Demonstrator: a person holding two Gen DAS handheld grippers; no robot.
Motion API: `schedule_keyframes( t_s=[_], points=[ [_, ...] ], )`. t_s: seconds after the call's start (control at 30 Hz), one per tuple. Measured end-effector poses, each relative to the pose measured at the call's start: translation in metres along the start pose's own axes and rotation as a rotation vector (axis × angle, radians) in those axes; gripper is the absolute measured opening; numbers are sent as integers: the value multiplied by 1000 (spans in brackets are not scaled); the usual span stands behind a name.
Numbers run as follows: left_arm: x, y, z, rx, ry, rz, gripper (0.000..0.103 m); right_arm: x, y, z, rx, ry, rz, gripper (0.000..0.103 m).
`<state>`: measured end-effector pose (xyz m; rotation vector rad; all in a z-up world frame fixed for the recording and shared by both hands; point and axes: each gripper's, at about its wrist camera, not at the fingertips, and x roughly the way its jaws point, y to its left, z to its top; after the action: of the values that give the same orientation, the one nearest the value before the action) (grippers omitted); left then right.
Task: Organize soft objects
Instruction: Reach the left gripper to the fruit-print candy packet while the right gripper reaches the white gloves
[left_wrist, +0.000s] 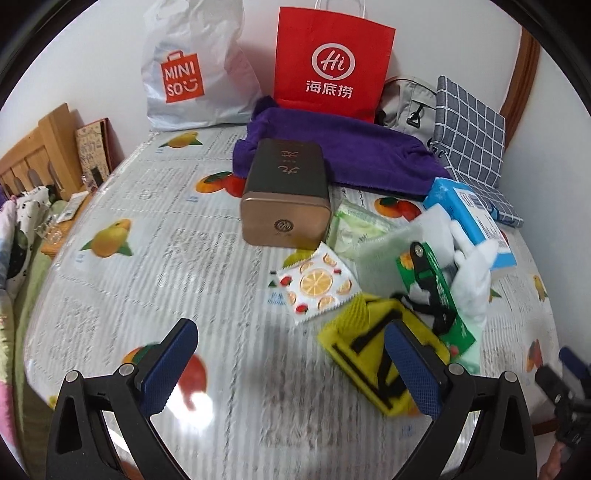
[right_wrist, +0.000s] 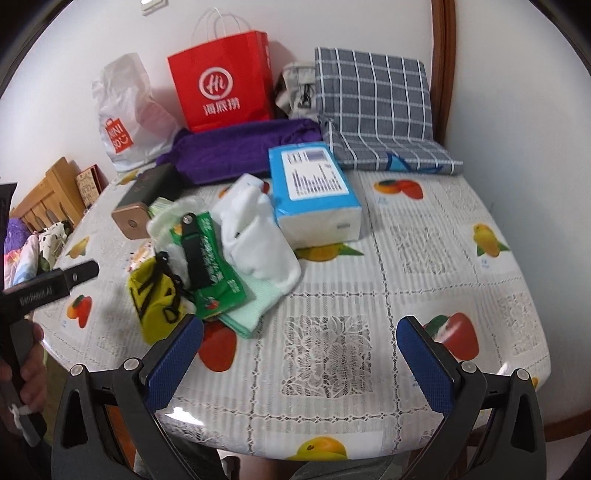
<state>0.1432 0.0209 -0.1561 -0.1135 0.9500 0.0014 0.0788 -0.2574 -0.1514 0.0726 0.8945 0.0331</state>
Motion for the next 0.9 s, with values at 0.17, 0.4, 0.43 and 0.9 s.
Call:
schedule_keyframes(
  t_s=[0.17, 0.4, 0.43, 0.9],
  points=[
    [32, -6, 11, 12, 48, 8, 101, 15, -11, 1, 23, 24, 6, 103],
    [74, -12, 24, 6, 119, 30, 101, 29, -20, 6, 39, 39, 11, 103],
    [80, -14, 24, 12, 127, 46, 101, 30, -21, 7, 39, 40, 11, 103],
    [91, 9, 17, 61, 128, 108, 103, 54, -14, 11, 28, 72, 33, 103]
  ],
)
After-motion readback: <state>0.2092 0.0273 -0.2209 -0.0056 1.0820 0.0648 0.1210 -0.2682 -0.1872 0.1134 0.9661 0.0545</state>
